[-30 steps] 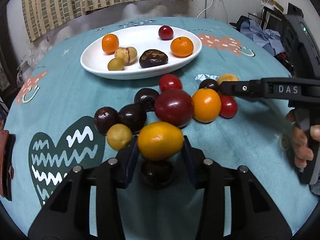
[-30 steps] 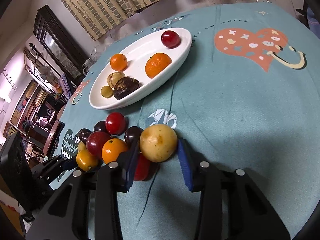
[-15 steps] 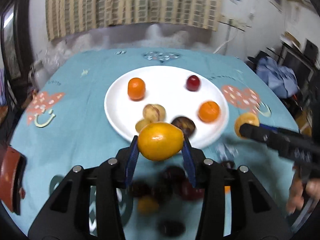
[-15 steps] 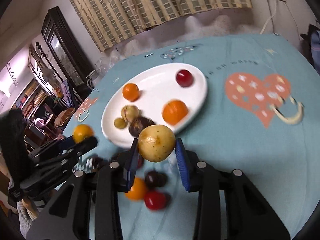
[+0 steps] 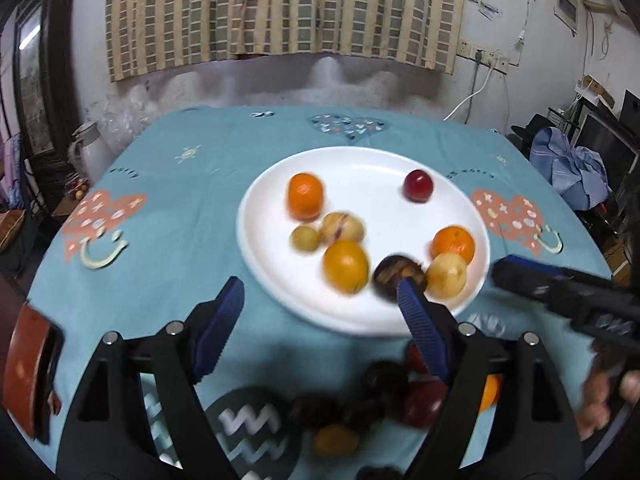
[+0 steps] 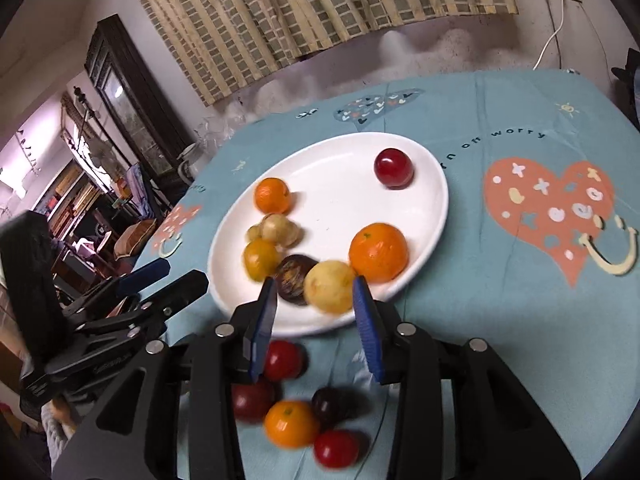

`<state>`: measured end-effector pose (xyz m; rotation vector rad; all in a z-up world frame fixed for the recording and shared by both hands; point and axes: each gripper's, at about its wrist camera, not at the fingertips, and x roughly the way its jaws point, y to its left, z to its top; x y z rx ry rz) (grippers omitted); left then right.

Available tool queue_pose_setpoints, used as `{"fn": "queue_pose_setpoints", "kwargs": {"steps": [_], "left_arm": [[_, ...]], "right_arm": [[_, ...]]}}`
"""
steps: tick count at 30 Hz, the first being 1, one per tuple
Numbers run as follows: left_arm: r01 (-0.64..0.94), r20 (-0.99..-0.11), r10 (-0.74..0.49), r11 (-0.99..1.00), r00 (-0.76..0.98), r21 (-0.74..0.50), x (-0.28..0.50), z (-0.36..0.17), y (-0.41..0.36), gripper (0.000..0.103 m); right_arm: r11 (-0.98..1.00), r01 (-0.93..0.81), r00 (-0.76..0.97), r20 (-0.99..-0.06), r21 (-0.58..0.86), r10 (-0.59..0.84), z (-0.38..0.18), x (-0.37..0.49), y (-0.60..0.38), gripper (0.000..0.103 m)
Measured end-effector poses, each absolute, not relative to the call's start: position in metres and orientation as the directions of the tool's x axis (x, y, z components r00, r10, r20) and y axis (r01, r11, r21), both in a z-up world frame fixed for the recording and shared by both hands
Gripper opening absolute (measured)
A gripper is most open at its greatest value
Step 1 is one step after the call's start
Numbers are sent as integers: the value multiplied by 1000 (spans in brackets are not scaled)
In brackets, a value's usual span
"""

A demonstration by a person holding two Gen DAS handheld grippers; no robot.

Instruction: Organize fruits

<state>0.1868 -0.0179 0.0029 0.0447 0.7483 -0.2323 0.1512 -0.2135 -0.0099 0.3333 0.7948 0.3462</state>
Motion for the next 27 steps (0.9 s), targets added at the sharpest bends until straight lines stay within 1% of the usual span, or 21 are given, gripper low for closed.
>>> {"fn": "queue_pose_setpoints", "kwargs": {"steps": [2,5,8,18,22,25,27], "left_arm": [[223,-692,-191,974,696,-45,172,-6,-4,81],[204,-733,-163,978,661,-33,152,-26,14,81],[170,-762,-128,985,635,-24,142,-38,23,81],[168,-789,-195,979,582,-118,164,-52,20,81],[167,-796,-239,970,556,-174,172,-57,28,84],[130,-785,-232,973,574,-193,169,-50,42,84],[76,-778,-219,973,588,-216,168,-46,57,82]], "right_arm": [[907,-189,655,-640,377,402,-6,132,-210,66],[917,-211,649,-652,339,391,-8,104,-208,66],[906,-201,641,-649,373,409,-16,84,-214,66],[894,-187,622,-656,406,428,-24,79,-217,66],[896,-173,620,-662,410,422,-26,81,-221,66],[894,-161,621,-661,419,421,-28,82,-224,66],[893,-158,625,-658,421,420,-27,82,-226,66]]}}
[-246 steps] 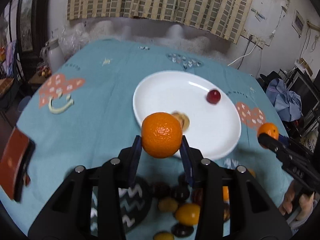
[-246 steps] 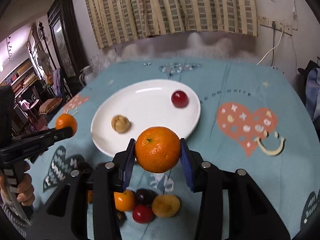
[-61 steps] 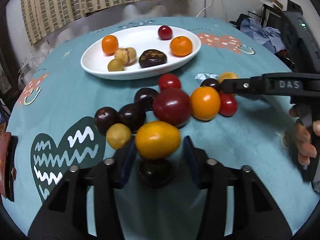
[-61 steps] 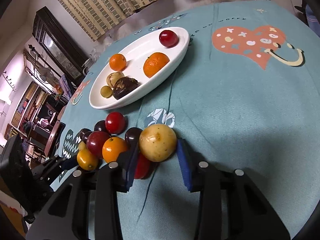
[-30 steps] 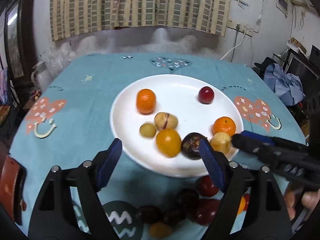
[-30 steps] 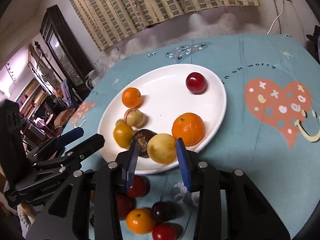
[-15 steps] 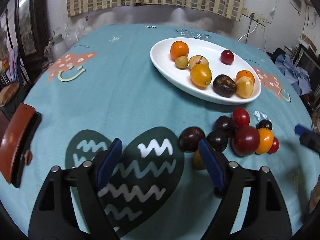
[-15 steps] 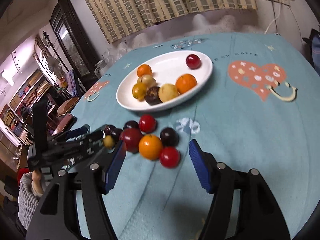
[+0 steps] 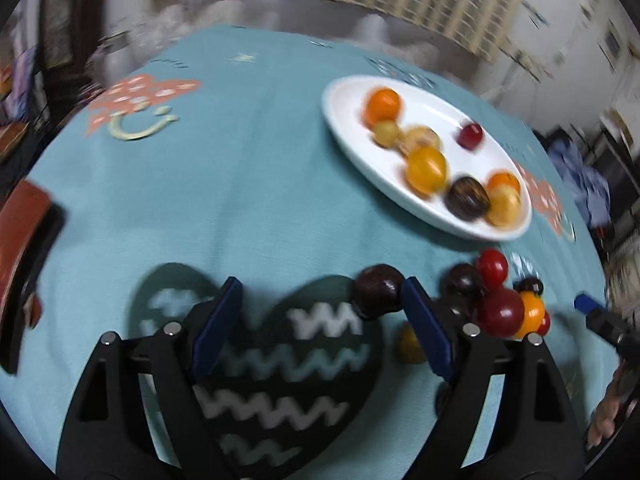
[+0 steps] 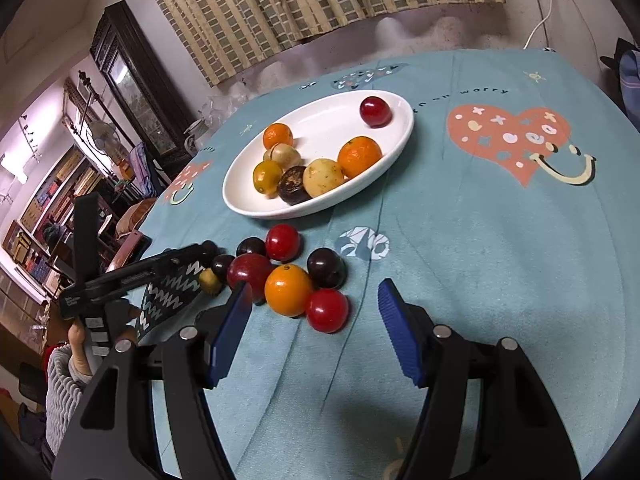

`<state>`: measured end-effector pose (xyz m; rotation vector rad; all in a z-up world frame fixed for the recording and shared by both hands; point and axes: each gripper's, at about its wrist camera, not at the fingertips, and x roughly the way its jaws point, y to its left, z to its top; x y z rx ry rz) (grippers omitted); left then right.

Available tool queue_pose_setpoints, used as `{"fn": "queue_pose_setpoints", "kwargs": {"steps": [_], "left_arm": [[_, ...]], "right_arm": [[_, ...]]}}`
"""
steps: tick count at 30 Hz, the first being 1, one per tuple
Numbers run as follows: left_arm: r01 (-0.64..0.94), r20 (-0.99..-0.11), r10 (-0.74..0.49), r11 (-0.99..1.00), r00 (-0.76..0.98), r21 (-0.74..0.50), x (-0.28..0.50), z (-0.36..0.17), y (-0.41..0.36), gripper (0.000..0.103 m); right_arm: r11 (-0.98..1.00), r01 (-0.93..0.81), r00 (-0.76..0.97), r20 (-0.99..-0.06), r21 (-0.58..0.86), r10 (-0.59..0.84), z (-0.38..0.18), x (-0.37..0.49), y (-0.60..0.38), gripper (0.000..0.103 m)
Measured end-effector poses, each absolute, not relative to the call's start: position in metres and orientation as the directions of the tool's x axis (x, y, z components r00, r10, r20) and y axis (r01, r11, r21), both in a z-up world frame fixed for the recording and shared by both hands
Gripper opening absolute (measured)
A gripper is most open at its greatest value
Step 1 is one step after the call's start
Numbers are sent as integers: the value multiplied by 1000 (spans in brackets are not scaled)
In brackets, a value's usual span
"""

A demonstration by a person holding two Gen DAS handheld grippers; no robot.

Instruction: Organize fruits

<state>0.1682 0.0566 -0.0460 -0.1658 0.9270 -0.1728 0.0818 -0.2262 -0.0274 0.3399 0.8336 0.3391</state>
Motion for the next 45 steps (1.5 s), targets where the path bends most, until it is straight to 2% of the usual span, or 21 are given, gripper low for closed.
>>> {"fn": "queue_pose_setpoints", "kwargs": {"steps": [4,7,9,10,11,14,16,20,24,29,30,31,33,35,40,45], "left_arm": [[51,-778,-283,950,560,-309,170,-49,67,80],[106,-773,-271,960,573,-258,166,-46,46,79],[106,-781,-266,962,565,-251,172,-49,41,69],[107,-787,-289,955,544,-277,176,-52,40,56],[106,-794,-328,941,512,-321,182,-58,40,51],[123,-792,-338,939,509,-322,183,-57,34,43],[127,-793,-340,938,505,-322,183,-58,30,43],[129,-787,-329,942,521,-309,183,-56,25,33],[89,-772,-283,954,569,-285,179,-47,37,32],[72,-764,-278,953,582,-293,179,-44,46,32],[73,-764,-279,954,582,-292,179,-44,46,32],[78,-766,-278,954,580,-288,179,-44,45,32],[88,-769,-280,955,575,-282,178,-45,43,32],[103,-771,-286,955,569,-278,177,-46,41,33],[137,-768,-291,956,570,-261,174,-45,32,33],[160,-745,-311,949,590,-270,184,-22,20,33]], "right_arm": [[895,-160,624,-660,416,418,-28,82,-225,66],[896,-158,622,-663,414,416,-29,83,-225,66],[896,-159,620,-664,414,417,-30,83,-225,66],[896,-160,619,-665,414,418,-30,83,-224,66],[897,-160,618,-667,412,417,-31,83,-224,66],[898,-161,616,-669,409,415,-31,84,-223,66],[897,-162,615,-669,411,418,-32,84,-223,66],[901,-170,606,-678,400,416,-34,84,-220,66],[910,-180,581,-706,373,404,-41,87,-213,66],[948,-192,566,-761,252,317,-57,93,-197,65],[953,-200,570,-764,229,303,-59,93,-194,58],[957,-210,573,-768,202,288,-60,93,-190,55],[960,-232,587,-765,154,265,-61,92,-185,36],[958,-247,591,-760,148,269,-61,92,-184,30],[959,-242,642,-718,144,270,-45,88,-189,27],[967,-216,715,-652,136,252,-9,110,-193,28]]}}
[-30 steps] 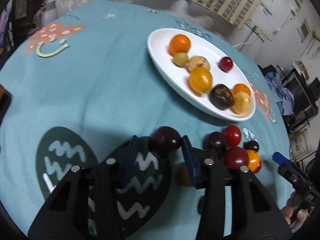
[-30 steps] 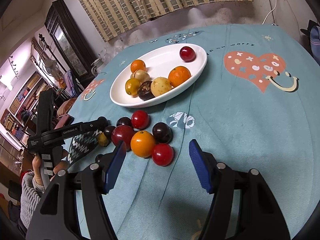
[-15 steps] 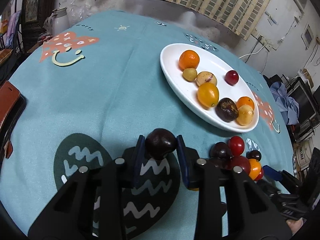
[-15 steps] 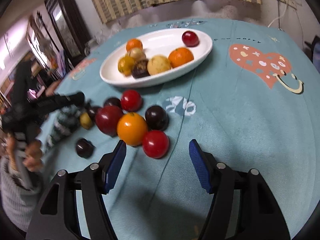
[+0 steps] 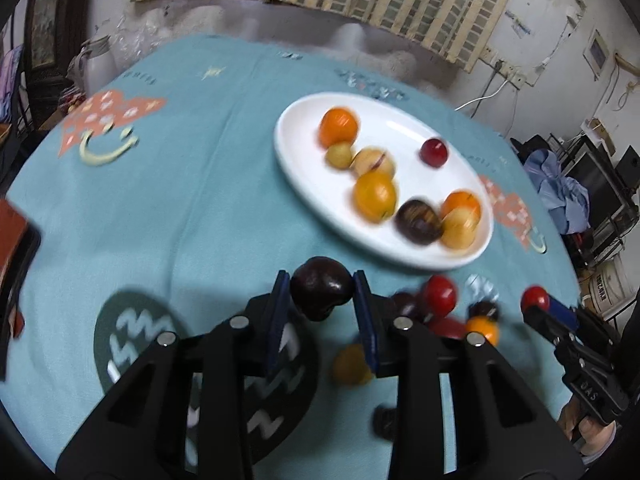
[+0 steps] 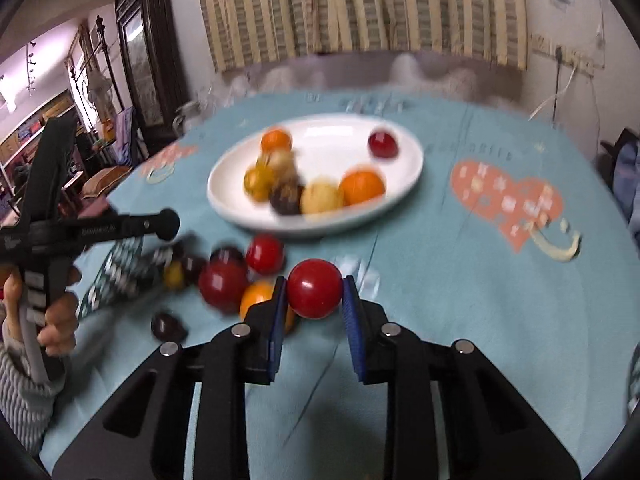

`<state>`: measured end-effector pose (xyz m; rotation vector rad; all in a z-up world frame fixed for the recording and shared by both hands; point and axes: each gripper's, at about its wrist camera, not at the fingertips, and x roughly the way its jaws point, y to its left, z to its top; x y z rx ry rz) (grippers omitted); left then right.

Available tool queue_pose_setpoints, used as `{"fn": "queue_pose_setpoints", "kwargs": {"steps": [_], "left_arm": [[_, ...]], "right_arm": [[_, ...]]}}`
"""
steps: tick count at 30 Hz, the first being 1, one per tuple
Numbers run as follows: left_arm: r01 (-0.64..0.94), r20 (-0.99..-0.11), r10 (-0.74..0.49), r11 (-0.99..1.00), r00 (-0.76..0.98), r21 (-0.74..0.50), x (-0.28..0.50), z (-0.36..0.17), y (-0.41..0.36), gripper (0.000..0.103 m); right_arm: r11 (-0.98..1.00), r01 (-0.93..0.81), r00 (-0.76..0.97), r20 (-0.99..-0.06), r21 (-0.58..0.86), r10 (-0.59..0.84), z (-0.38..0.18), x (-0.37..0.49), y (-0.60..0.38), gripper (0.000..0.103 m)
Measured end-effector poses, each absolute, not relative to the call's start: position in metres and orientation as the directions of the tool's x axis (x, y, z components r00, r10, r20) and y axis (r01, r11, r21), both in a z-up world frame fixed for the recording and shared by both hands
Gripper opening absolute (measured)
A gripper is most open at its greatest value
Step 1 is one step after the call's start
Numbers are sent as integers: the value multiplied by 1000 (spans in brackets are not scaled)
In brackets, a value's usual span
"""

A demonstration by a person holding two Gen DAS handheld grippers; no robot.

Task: Organize fruits
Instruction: 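Release the dark plum and red cherry onto the plate, then grasp the small yellow fruit with the left tool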

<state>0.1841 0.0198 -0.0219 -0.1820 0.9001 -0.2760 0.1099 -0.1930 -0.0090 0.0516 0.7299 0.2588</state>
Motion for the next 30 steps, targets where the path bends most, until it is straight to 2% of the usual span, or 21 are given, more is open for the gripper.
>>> {"fn": "queue_pose_setpoints", "kwargs": {"steps": [4,8,10,13,14,15,16,17,20,25,30], "left_arm": [[183,-726,-328,944,604,-275,209,-5,-4,35],[163,-705,-309,949,638,-268,230,-1,-17,66],[162,-698,-313,947,644,-276,231,-1,-19,74],[177,-703,-304,952,643,-249,227,-2,-17,75],[173,-705,-296,954,644,-243,225,-2,-15,76],[165,-708,-287,957,646,-238,223,-4,-12,77],[152,-714,-276,960,644,-234,221,-6,-8,77],[145,-721,-270,962,638,-231,219,-8,-5,77],[141,-745,-260,965,614,-220,204,-16,5,77],[140,-782,-217,976,585,-165,169,-36,18,77],[181,-762,-172,981,624,-73,145,-37,16,76]], "right_arm": [[958,-200,717,-636,206,286,0,149,-191,28],[947,-159,723,-620,280,305,-7,191,-197,29],[947,-126,697,-653,295,296,-13,205,-199,31],[933,-124,679,-656,338,328,-18,203,-207,35],[928,-117,680,-653,353,334,-17,197,-211,46],[926,-106,690,-644,362,330,-16,191,-214,67],[924,-99,711,-624,370,326,-13,183,-217,70],[919,-112,733,-593,377,333,-8,172,-221,71],[921,-156,732,-584,356,350,1,144,-217,71],[922,-196,697,-614,334,371,-9,106,-214,72],[904,-169,670,-627,392,397,-23,93,-225,73]]}}
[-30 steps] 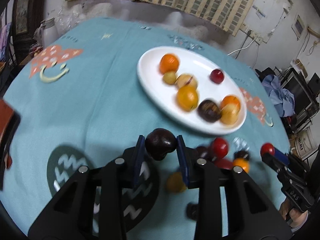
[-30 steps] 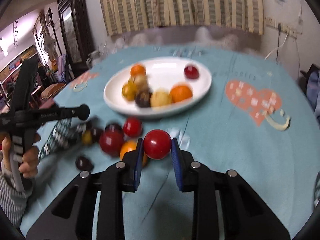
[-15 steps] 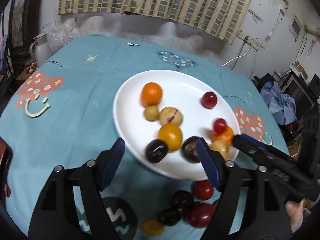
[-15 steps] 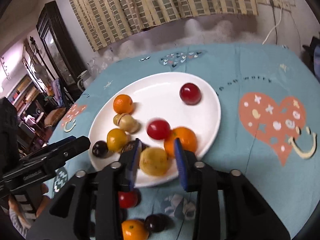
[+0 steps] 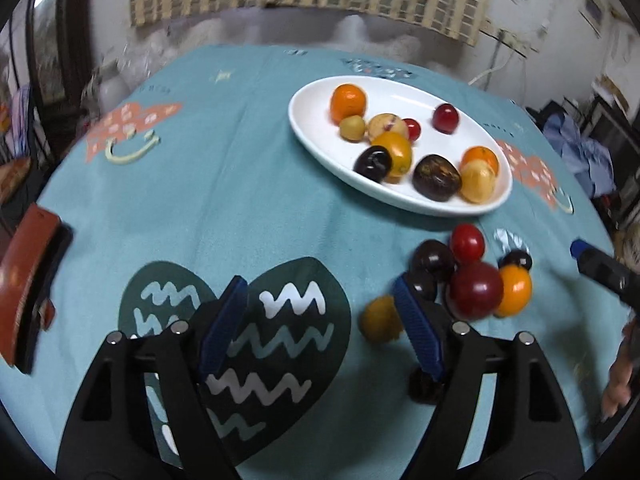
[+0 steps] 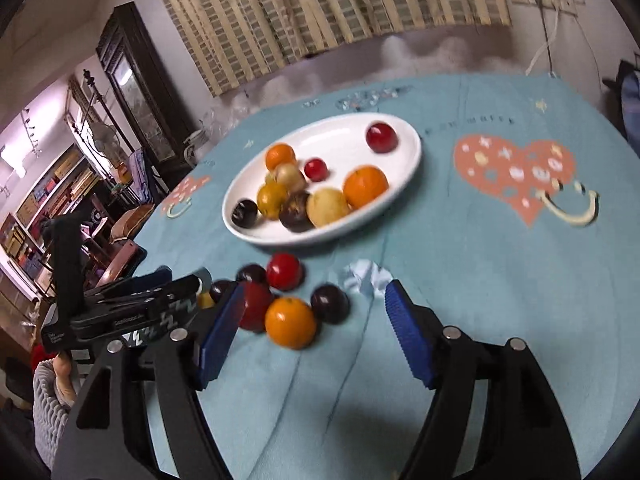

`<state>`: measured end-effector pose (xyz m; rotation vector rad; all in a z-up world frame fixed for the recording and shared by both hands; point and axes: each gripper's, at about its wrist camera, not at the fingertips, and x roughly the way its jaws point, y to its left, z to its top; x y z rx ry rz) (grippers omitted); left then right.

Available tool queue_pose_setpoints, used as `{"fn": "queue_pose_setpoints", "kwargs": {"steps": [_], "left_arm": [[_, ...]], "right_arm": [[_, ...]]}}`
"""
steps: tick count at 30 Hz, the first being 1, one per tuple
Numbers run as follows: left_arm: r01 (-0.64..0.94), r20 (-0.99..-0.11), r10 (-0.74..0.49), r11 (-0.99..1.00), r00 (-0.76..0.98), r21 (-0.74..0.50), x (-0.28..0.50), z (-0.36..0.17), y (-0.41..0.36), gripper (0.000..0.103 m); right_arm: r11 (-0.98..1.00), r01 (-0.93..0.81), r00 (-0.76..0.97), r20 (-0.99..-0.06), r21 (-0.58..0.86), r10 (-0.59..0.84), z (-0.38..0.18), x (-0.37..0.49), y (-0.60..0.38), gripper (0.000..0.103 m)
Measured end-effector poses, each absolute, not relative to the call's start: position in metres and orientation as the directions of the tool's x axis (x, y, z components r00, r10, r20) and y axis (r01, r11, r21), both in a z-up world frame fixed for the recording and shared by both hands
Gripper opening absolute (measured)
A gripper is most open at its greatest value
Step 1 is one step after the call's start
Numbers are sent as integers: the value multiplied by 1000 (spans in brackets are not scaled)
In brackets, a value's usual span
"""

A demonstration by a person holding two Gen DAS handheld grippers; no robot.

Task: Organize fruits
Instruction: 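Grasp the small yellow fruit with the left tool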

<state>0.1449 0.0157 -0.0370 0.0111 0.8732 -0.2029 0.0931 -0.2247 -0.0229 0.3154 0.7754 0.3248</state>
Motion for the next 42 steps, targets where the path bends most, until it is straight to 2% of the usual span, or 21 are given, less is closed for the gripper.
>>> {"fn": "queue_pose_setpoints", "kwargs": {"steps": [2,8,15,16,18,19,22,28,34,36,41,42], "left_arm": [[225,-741,-169,974,650,-25,138,-35,9,77],[327,-741,-209,945,638,15,132,-38,-3,77],[363,-760,-167,927,628,96,136,-54,-16,73],[371,-762,-169,923,625,99,136,-55,-17,69],[389,-758,-186,916,625,96,135,-55,-20,46],[397,-758,-194,913,622,92,135,-56,-22,28],[390,-759,-184,916,625,99,137,-59,-23,27],[359,-752,-216,933,623,30,141,-51,-12,27],[344,-757,-209,939,619,23,142,-50,-11,27],[348,-758,-212,937,617,22,142,-50,-12,27],[354,-760,-214,935,614,22,141,-51,-14,27],[355,-761,-215,935,612,22,141,-51,-14,27]], "right_arm": [[898,-170,669,-622,405,407,-23,92,-227,73],[895,-161,662,-627,416,411,-25,95,-229,73],[895,-165,660,-627,415,413,-25,94,-227,73],[895,-167,660,-627,413,413,-25,94,-227,73],[896,-170,658,-630,410,413,-25,94,-225,73],[897,-171,657,-631,408,412,-26,94,-225,73],[901,-175,654,-637,398,408,-28,95,-222,73],[877,-195,611,-645,439,458,-41,105,-211,73],[827,-134,577,-636,546,513,-55,119,-218,59],[801,-98,575,-624,591,530,-60,126,-223,51],[770,-55,548,-625,636,556,-74,135,-224,51],[766,-55,547,-622,641,560,-74,135,-225,48]]}}
